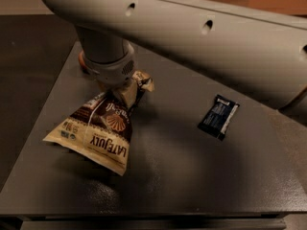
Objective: Pick brown chip bag
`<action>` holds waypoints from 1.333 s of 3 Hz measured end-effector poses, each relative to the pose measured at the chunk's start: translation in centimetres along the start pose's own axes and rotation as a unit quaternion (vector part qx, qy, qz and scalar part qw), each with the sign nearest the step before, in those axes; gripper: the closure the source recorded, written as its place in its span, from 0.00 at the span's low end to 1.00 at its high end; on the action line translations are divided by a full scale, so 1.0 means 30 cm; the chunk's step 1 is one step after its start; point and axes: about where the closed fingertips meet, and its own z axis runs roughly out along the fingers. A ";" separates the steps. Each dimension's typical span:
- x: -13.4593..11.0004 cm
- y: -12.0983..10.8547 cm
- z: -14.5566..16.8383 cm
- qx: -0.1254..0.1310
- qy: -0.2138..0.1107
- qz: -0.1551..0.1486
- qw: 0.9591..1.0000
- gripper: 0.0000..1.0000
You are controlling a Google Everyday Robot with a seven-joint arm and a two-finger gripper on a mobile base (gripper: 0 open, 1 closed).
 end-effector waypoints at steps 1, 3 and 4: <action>0.058 -0.038 -0.074 0.014 -0.015 0.011 1.000 1.00; 0.164 -0.121 -0.300 0.074 -0.029 0.017 0.997 1.00; 0.179 -0.161 -0.337 0.105 -0.026 0.021 0.994 1.00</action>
Offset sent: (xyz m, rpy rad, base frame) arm 0.0371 -0.0160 0.1104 0.0960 0.0531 -0.0214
